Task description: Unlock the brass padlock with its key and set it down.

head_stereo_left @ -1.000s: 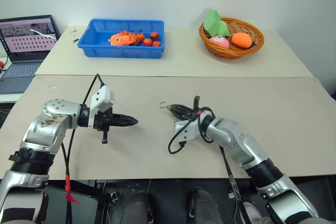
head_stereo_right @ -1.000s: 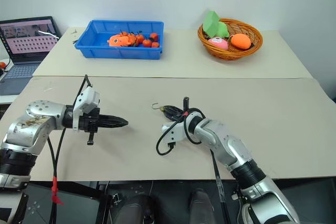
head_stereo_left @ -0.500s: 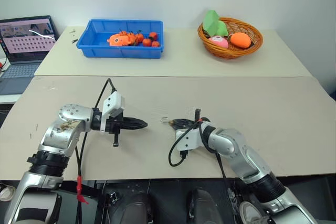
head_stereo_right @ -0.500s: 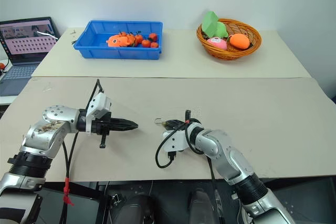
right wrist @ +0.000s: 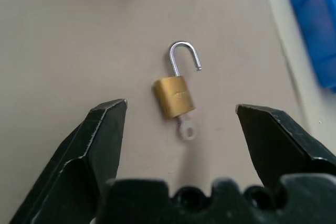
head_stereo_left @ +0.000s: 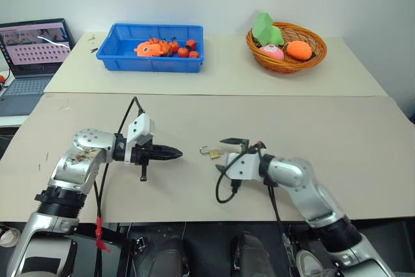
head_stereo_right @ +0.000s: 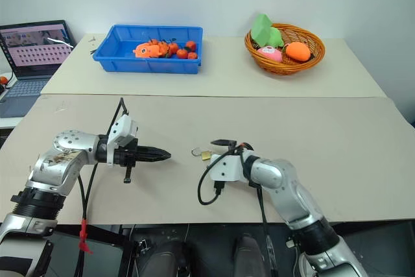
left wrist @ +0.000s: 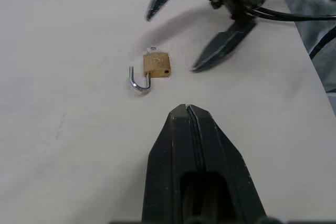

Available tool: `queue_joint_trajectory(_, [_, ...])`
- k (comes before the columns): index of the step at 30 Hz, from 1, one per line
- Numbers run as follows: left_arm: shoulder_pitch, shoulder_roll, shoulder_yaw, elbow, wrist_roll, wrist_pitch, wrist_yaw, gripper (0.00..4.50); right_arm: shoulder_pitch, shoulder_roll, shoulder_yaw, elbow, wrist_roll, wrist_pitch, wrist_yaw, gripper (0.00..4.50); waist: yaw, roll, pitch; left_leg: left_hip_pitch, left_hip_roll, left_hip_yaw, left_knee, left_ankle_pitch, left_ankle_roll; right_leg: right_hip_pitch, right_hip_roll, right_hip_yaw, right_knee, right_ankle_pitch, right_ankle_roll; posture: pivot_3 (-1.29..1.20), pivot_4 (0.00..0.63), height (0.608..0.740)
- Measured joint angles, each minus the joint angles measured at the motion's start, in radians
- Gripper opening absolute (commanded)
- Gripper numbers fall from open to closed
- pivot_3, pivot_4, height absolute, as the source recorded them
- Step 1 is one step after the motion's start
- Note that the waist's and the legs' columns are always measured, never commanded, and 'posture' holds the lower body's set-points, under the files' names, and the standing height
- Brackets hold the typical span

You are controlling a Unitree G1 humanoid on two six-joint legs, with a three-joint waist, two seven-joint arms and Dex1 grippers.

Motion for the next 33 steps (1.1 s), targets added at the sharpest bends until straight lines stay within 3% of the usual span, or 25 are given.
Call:
queue_joint_trajectory(3, [0.033,-0.016,0.055,-0.012,-0.017,0.043,0.073,0.0,0.047,0.012,-0.152,-0.043,0.224,0.267,0.059,4.08,0.006,0.0,0.0,0.0,0.001,0.0,0.001,0.0,0.0,0.001,0.0,0.0,0.0,0.001,-0.001,0.0,0.15,0.664])
queue_joint_trajectory(6, [0.071,-0.041,0.124,-0.073,-0.067,0.115,0.167,0.0,0.028,0.04,-0.307,-0.034,0.305,0.401,-0.035,4.08,0.01,0.0,0.0,0.002,0.001,0.0,0.001,0.0,0.0,0.002,0.0,0.0,0.0,0.001,-0.001,0.0,0.15,0.664])
queue_joint_trajectory(11, [0.141,-0.127,0.242,-0.17,-0.126,0.206,0.387,0.0,0.023,0.151,-0.434,-0.009,0.27,0.446,-0.328,4.08,0.019,0.0,0.0,0.002,0.001,0.0,-0.001,0.0,-0.001,0.001,0.0,0.001,0.0,0.001,-0.001,0.0,0.15,0.664])
queue_joint_trajectory(13, [0.14,-0.195,0.298,-0.163,-0.099,0.195,0.555,0.0,0.029,0.207,-0.457,-0.006,0.218,0.446,-0.487,4.08,0.02,0.0,0.0,0.002,0.0,0.0,-0.001,0.0,-0.001,0.002,0.0,0.001,-0.001,0.001,-0.001,0.0,0.15,0.664])
queue_joint_trajectory(16, [0.123,-0.279,0.359,-0.076,0.006,0.127,0.817,0.0,0.065,0.266,-0.482,-0.006,0.148,0.43,-0.671,4.08,0.022,0.0,0.0,0.003,-0.001,0.0,-0.001,0.0,-0.001,0.002,-0.001,0.001,0.0,0.001,-0.001,0.0,0.15,0.664])
queue_joint_trajectory(20, [0.086,-0.352,0.416,0.12,0.089,-0.017,1.024,0.0,0.091,0.273,-0.487,0.022,0.098,0.363,-0.793,4.08,0.021,0.0,0.0,0.003,-0.002,0.001,-0.001,0.0,-0.001,0.001,0.0,0.001,0.0,0.001,-0.001,0.0,0.15,0.664])
queue_joint_trajectory(33, [-0.053,-0.365,0.451,0.524,0.118,-0.342,1.075,0.0,0.129,0.224,-0.521,0.21,0.157,0.159,-0.806,4.08,0.015,0.008,-0.008,0.003,0.0,0.001,0.002,-0.003,0.003,0.002,0.0,0.002,0.004,0.001,-0.001,0.0,0.15,0.664])
